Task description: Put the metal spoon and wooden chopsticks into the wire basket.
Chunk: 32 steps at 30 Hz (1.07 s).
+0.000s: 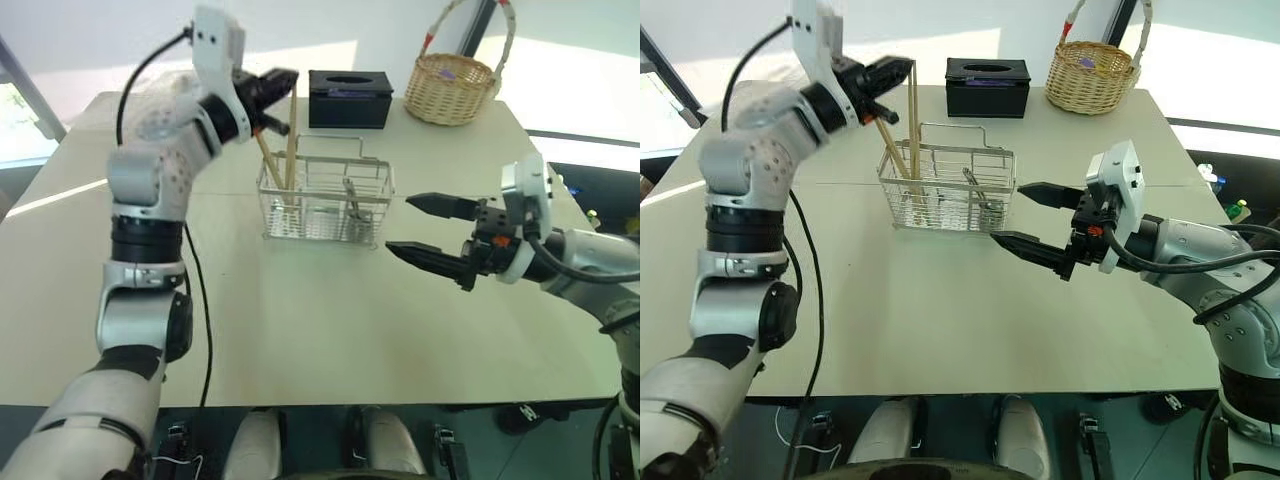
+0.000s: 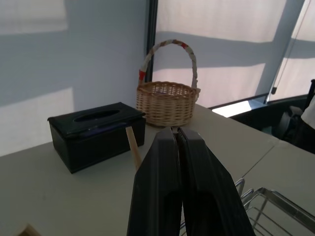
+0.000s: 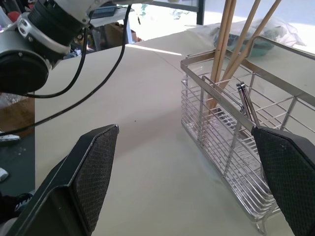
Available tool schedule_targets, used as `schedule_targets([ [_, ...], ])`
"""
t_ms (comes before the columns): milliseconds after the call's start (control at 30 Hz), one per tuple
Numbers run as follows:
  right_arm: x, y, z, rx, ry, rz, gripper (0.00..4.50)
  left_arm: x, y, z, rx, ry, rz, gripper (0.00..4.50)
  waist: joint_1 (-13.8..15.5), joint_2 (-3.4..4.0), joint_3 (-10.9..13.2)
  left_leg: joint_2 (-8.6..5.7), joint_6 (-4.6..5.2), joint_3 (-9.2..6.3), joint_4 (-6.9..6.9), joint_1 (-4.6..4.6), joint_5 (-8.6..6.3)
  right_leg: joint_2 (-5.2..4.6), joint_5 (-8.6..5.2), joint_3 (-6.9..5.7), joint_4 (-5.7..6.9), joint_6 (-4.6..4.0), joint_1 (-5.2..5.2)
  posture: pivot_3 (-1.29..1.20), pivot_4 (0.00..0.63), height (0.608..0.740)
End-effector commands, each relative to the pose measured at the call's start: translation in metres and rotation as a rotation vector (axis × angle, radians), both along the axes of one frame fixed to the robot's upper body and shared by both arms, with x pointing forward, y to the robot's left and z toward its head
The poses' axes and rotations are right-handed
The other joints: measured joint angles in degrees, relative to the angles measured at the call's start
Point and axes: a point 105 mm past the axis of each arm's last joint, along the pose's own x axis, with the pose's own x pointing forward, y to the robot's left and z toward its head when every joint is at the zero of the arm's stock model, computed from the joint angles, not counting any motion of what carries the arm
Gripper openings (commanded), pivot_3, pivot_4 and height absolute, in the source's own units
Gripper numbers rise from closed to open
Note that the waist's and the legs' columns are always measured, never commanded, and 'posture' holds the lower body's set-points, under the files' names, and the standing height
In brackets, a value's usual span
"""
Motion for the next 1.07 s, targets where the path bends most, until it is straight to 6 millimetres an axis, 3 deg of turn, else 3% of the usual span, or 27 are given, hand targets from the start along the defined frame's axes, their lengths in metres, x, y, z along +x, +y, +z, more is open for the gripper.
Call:
schedule_targets([
  [33, -0.001, 0.003, 0.012, 0.013, -0.059, 0.008, 4.50, -0.012, -0.006, 0.014, -0.002, -0.074, -0.017, 1.46, 0.1, 0.01, 0.0, 0.00, 0.00, -0.01, -0.01, 0.00, 0.00, 0.00, 0.00, 0.00, 0.00, 0.00, 0.00, 0.00, 0.150, 0.712],
  [233, 0.002, 0.003, 0.012, 0.016, -0.055, 0.007, 4.50, -0.016, 0.006, 0.036, -0.055, -0.131, 0.024, 4.44, 0.1, 0.01, 0.0, 0.00, 0.00, -0.01, 0.00, -0.01, 0.00, 0.00, 0.00, 0.00, -0.02, -0.01, 0.02, 0.00, 0.150, 0.712],
  [400, 0.008, -0.006, 0.013, -0.015, -0.074, -0.019, 4.50, -0.023, 0.025, 0.059, 0.010, -0.184, 0.023, 4.44, 0.0, 0.02, 0.0, 0.00, 0.01, -0.01, -0.01, 0.00, 0.00, 0.01, 0.00, 0.00, -0.01, -0.01, 0.00, 0.00, 0.150, 0.712],
  [500, 0.015, -0.019, 0.019, -0.031, -0.093, -0.054, 4.50, -0.037, 0.037, 0.057, 0.155, -0.185, -0.056, 4.44, -0.3, 0.15, 0.0, 0.00, 0.00, 0.02, -0.05, 0.02, 0.00, 0.01, -0.01, 0.00, -0.01, -0.01, -0.02, 0.00, 0.150, 0.712],
  [633, 0.027, -0.039, 0.023, -0.069, -0.113, -0.106, 4.50, -0.054, 0.071, 0.029, 0.423, -0.154, -0.111, 4.44, -0.4, 0.26, 0.0, 0.00, 0.01, 0.03, -0.10, 0.05, 0.00, 0.02, -0.02, 0.00, -0.01, -0.03, -0.03, 0.00, 0.150, 0.712],
  [767, 0.034, -0.049, 0.024, -0.080, -0.117, -0.127, 4.50, -0.062, 0.091, 0.014, 0.537, -0.173, -0.084, 4.44, -0.1, 0.25, 0.1, 0.02, 0.01, 0.04, -0.06, 0.01, -0.01, 0.01, -0.12, 0.01, -0.03, -0.22, -0.05, 0.00, 0.150, 0.712],
  [867, 0.037, -0.050, 0.022, -0.079, -0.108, -0.124, 4.50, -0.074, 0.102, 0.009, 0.614, -0.333, -0.040, 4.44, 0.1, 0.26, 0.1, 0.03, 0.01, 0.05, -0.02, -0.03, -0.01, 0.00, -0.13, 0.02, -0.07, -0.22, -0.05, 0.00, 0.150, 0.712],
  [1067, 0.040, -0.044, 0.020, -0.081, -0.100, -0.099, 4.50, -0.095, 0.105, -0.028, 0.674, -0.160, -0.177, 4.44, 0.0, 0.28, 0.1, 0.05, 0.01, 0.08, -0.05, -0.06, -0.01, 0.01, -0.12, 0.04, -0.05, -0.23, -0.12, 0.00, 0.150, 0.712],
])
